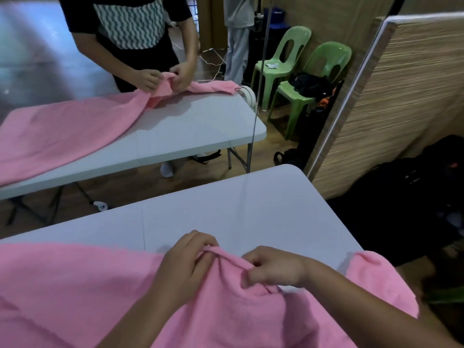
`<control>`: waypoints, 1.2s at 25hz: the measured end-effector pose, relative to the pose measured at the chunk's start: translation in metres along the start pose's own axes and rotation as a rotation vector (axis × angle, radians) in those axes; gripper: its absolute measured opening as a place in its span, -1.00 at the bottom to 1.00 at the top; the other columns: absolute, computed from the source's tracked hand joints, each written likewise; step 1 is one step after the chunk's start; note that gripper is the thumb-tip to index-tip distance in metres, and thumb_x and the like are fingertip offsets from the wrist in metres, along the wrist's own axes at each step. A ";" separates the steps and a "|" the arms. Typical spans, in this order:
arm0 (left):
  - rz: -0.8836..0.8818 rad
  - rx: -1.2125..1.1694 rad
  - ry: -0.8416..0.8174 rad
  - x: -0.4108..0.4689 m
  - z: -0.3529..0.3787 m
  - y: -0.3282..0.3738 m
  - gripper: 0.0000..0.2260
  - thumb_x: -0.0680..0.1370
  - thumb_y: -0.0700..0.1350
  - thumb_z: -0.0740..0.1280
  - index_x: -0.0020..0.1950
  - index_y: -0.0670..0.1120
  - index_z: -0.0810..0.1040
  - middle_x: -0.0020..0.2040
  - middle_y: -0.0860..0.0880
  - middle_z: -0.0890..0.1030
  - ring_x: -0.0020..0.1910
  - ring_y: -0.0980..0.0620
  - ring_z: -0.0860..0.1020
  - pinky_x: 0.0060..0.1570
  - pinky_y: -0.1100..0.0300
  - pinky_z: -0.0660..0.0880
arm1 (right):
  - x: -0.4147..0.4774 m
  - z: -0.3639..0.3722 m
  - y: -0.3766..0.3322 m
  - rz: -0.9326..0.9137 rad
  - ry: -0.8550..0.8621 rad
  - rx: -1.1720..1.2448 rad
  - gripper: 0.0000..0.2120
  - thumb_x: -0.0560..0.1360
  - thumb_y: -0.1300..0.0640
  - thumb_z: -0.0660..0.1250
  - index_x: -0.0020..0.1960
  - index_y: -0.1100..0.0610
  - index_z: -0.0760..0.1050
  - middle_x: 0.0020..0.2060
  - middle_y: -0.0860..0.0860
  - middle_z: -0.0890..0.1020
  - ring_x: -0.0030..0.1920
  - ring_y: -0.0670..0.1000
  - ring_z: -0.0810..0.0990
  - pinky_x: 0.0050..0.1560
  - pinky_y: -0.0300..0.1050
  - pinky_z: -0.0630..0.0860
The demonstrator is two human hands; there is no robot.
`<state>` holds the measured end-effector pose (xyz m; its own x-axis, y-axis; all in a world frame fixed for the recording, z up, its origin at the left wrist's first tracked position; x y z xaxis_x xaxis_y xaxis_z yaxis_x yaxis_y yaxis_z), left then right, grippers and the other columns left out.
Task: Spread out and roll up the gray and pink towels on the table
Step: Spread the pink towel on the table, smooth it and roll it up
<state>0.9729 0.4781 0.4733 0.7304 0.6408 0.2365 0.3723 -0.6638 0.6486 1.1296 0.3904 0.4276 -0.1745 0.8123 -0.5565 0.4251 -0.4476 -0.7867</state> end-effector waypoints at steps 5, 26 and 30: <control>0.013 0.156 0.155 -0.014 -0.025 0.008 -0.91 0.58 -0.06 0.26 0.02 0.05 0.54 -0.08 0.17 0.51 -0.08 0.18 0.46 -0.13 0.31 0.38 | -0.004 -0.043 -0.036 -0.348 0.668 -0.491 -0.78 0.27 -0.10 0.31 -0.25 0.00 0.34 -0.32 -0.09 0.49 -0.30 -0.05 0.48 -0.32 0.00 0.47; -0.138 0.029 -0.155 -0.032 0.007 -0.019 -0.90 0.52 0.15 0.37 -0.03 0.18 0.57 -0.19 0.17 0.50 -0.19 0.21 0.51 -0.19 0.27 0.41 | 0.020 -0.001 -0.029 -0.304 0.066 -0.522 -0.62 0.29 -0.22 0.46 -0.21 0.06 0.43 -0.38 -0.03 0.51 -0.35 -0.10 0.43 -0.33 -0.10 0.37; -0.118 0.112 -0.132 -0.022 -0.021 -0.036 -0.77 0.52 0.32 0.26 -0.02 0.24 0.60 -0.14 0.34 0.58 -0.14 0.34 0.54 -0.18 0.37 0.40 | -0.002 -0.059 -0.003 -0.198 -0.034 -0.491 -0.58 0.34 -0.16 0.49 -0.26 0.14 0.39 -0.43 -0.07 0.39 -0.38 -0.12 0.35 -0.32 -0.09 0.29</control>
<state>0.9316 0.4959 0.4599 0.7442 0.6651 0.0622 0.5154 -0.6309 0.5799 1.1806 0.4124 0.4469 -0.3192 0.8472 -0.4248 0.7456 -0.0522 -0.6643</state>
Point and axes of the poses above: each hand's wrist, its own x-axis towards the middle knuckle, its own z-axis out of the palm, y = z × x, the point moved 7 cm from there along x, towards the middle knuckle
